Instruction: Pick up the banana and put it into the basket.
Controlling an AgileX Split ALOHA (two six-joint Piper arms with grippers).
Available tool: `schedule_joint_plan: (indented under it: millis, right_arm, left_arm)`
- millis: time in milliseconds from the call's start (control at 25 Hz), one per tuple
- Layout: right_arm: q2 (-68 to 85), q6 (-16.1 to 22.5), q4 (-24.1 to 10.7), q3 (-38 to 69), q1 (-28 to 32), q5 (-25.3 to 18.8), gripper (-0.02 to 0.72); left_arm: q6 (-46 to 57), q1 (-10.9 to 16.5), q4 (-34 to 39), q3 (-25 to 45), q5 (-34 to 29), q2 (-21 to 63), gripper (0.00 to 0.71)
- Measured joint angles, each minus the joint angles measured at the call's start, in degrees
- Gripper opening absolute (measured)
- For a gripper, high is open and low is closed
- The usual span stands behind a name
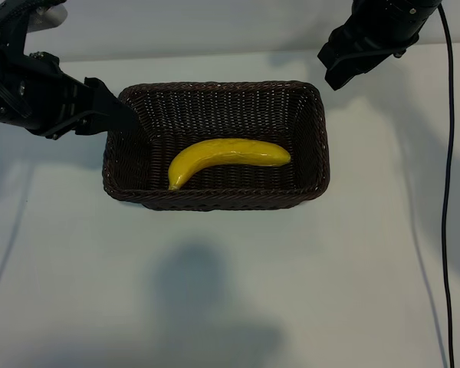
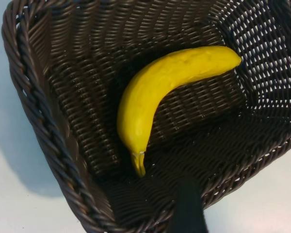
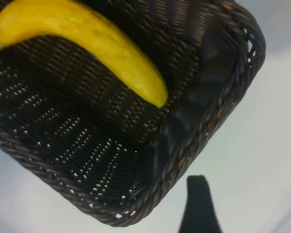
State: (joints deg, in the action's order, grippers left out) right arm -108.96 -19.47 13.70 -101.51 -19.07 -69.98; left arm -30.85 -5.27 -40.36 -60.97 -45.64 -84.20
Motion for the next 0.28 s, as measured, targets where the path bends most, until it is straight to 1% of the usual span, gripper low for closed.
schedule_joint_plan:
  millis: [280]
  right_arm:
    - [0.00, 0.30, 0.00, 0.00, 0.00, 0.00, 0.439]
  left_arm:
    - [0.00, 0.00, 0.00, 0.00, 0.00, 0.00, 0.585]
